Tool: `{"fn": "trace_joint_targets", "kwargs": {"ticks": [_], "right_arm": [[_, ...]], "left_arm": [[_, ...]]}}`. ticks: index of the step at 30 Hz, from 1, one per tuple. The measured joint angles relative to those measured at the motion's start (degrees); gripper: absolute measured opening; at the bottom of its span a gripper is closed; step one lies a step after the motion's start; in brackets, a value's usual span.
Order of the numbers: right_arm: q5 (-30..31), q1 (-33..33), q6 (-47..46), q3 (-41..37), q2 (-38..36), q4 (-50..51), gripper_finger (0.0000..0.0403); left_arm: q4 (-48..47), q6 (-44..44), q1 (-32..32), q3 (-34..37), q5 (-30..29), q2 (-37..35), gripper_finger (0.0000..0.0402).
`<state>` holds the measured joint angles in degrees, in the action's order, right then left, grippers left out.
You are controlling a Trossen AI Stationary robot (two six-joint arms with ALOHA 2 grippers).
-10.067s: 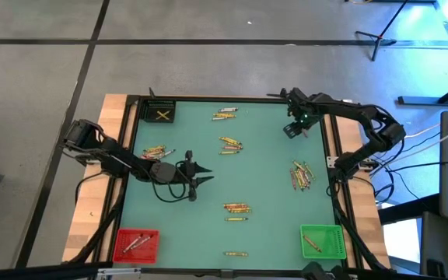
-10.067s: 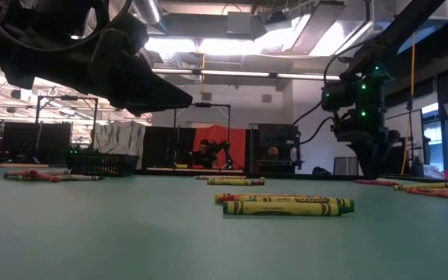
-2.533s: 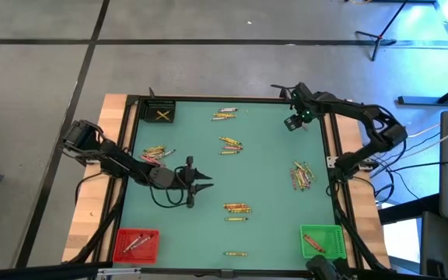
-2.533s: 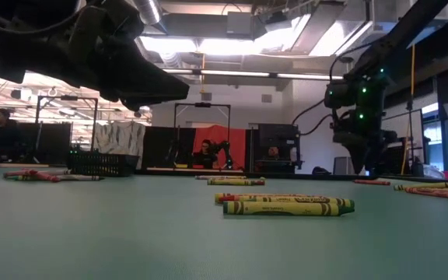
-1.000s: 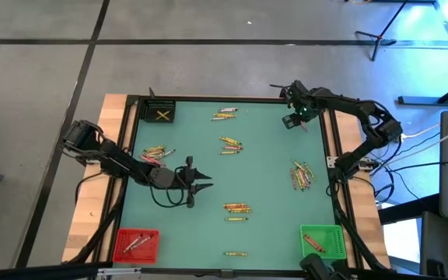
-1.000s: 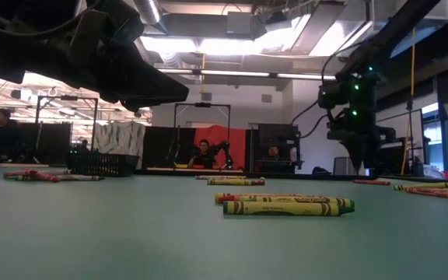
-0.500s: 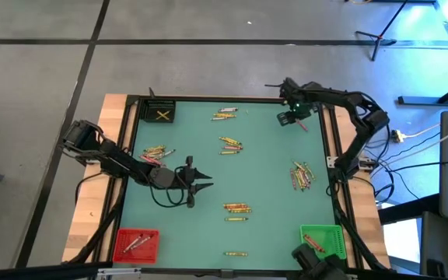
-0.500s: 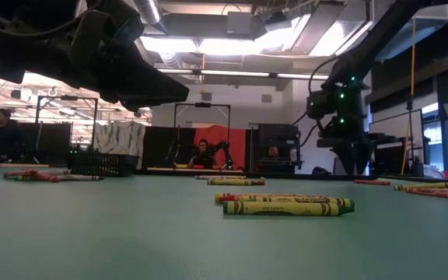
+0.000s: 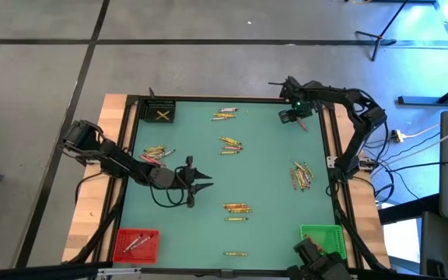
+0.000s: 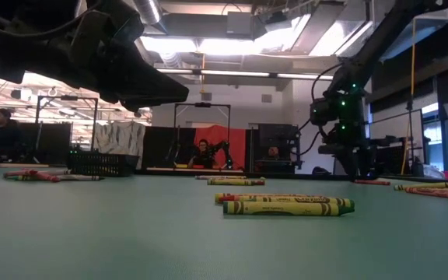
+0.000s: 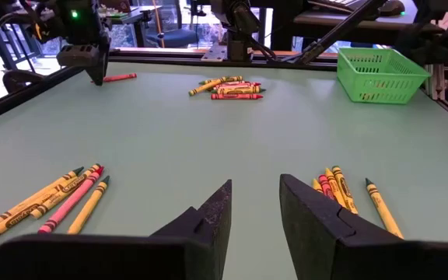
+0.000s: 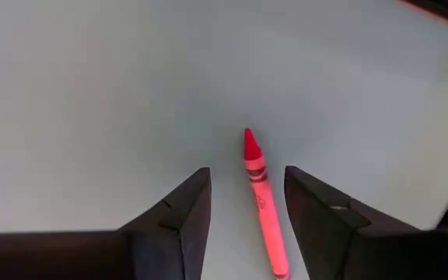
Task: Sort crayons
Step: Put the red crayon into the green bin
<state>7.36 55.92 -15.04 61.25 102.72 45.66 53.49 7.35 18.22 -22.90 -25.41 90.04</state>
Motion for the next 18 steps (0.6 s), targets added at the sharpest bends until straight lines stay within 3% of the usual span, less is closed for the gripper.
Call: {"fn": "trace_joint_targets", "kwargs": {"ticks": [14, 18], "right_arm": [[-3.1, -0.1, 1.8, 0.3, 1.6, 1.6, 0.016], [-2.9, -0.1, 3.2, 0.2, 1.7, 2.2, 0.0139]], "left_arm": [[0.0, 0.0, 0.4, 0.0, 0.0, 0.0, 0.0094], [0.0, 0.0, 0.4, 0.0, 0.0, 0.0, 0.0094]]}}
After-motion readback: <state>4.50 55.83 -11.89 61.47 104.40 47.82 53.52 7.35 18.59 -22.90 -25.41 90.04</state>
